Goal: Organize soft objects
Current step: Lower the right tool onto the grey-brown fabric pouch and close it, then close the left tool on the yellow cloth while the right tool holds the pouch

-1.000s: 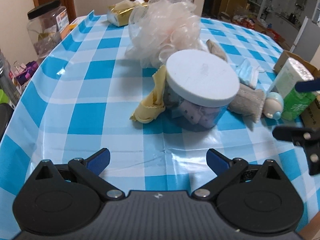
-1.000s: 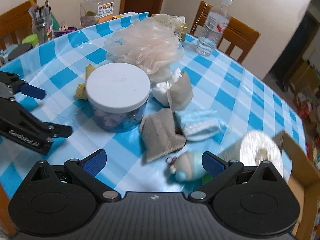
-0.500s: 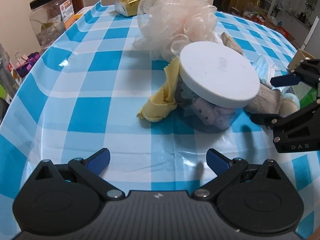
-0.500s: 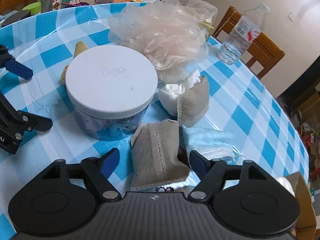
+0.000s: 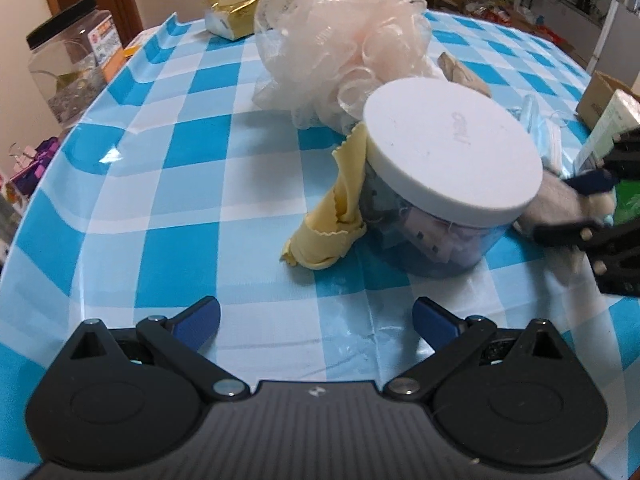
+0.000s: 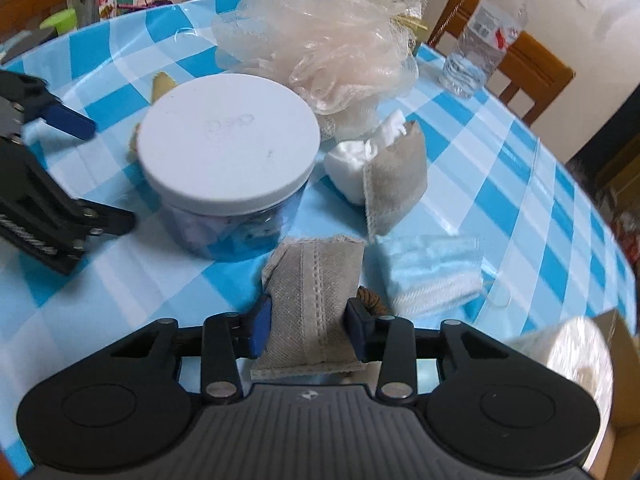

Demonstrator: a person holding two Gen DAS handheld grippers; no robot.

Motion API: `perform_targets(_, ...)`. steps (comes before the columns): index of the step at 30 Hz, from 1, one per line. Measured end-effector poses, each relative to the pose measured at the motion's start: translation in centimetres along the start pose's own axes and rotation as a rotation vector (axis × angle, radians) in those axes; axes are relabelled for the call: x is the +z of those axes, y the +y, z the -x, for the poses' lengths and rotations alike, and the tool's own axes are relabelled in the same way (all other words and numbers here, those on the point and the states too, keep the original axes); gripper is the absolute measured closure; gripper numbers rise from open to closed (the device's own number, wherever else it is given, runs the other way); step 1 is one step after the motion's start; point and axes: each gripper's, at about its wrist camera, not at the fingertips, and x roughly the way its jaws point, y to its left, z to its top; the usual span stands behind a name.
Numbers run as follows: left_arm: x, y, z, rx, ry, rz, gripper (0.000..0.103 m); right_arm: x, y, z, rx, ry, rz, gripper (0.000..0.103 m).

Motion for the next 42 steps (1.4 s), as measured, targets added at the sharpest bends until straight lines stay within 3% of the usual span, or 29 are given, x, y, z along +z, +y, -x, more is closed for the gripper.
perform_targets(14, 0.5, 0.5, -0.4, -0.028, -0.005, -0.041, 0.004, -1.2, 0.7, 1.4, 0.047, 0.014, -0.054, 0.058)
perform_targets(17, 0.8, 0.5, 0.1, -0.019, -0.036, -0.069, 0.015, -1.3, 0.6, 1.2, 0.048, 0.014, -0.065, 0.057)
perform_targets(19, 1.2, 0.5, 0.1, -0.019, -0.045, -0.078, 0.028, -1.3, 0.6, 1.2, 0.049, 0.015, -0.069, 0.055)
perform_targets(27, 1.8, -0.1, -0.1, -0.016, -0.073, -0.147, 0.048, -1.3, 0.6, 1.0, 0.052, 0.013, -0.074, 0.051)
perform_targets(30, 1.8, -0.1, -0.1, -0.037, -0.080, -0.163, 0.064, -1.2, 0.6, 0.8, 0.053, 0.017, -0.078, 0.050)
perform_targets(34, 1.8, -0.3, 0.2, -0.064, -0.089, -0.188, 0.077, -1.2, 0.5, 0.6, 0.053, 0.021, -0.081, 0.048)
perform_targets(42, 1.0, 0.2, 1.4, -0.081, -0.073, -0.154, 0.078, -1.2, 0.4, 0.4, 0.053, 0.022, -0.077, 0.045)
